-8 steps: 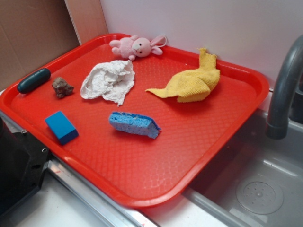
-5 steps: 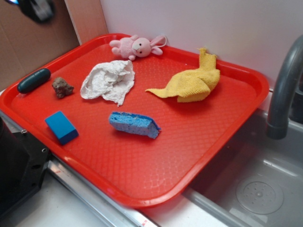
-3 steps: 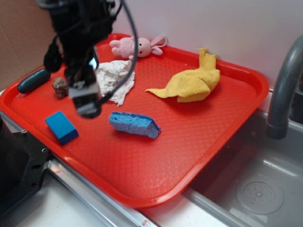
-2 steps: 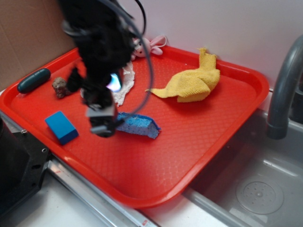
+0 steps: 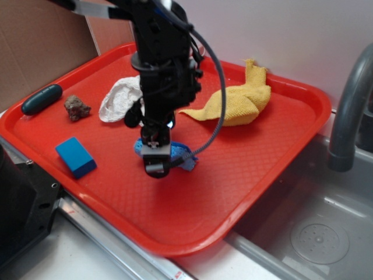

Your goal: Grab the blue sponge.

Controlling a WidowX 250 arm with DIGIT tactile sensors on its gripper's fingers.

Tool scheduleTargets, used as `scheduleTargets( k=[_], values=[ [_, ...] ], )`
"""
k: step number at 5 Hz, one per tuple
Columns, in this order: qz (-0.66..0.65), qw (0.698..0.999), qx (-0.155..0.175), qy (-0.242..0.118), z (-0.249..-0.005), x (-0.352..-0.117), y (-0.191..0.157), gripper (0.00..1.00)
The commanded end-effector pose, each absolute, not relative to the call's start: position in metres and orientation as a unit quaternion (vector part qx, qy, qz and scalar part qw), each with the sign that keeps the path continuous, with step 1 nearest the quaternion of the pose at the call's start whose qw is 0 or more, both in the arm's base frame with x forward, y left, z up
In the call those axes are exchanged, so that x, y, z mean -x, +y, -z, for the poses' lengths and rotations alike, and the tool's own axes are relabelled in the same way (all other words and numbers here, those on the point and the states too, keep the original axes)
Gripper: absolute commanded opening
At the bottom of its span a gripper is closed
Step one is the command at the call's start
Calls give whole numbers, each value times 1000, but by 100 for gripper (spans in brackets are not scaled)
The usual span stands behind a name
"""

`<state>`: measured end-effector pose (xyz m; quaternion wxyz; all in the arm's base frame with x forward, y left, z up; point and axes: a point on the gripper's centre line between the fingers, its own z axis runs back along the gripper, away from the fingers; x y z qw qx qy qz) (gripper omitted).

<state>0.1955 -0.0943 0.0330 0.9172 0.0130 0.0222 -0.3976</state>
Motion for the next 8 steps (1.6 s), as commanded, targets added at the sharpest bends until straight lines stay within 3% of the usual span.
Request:
scheduleTargets(
  k=[1, 2, 3, 4, 5, 6, 7, 8],
  values=[
    [405, 914, -19, 15, -25, -180, -83, 0],
    [347, 938, 0, 2, -53, -186, -69, 0],
    [233, 972, -19, 35, -90, -188, -52, 0],
    [112, 994, 13, -3, -139, -171, -35, 0],
    [-13, 1000, 10, 12, -185, -158, -28, 0],
    [-138, 990, -8, -1, -212, -153, -33, 0],
    [-193, 981, -3, -9, -219, -154, -33, 0],
    [-188, 982, -29, -10, -213, -156, -36, 0]
  ],
)
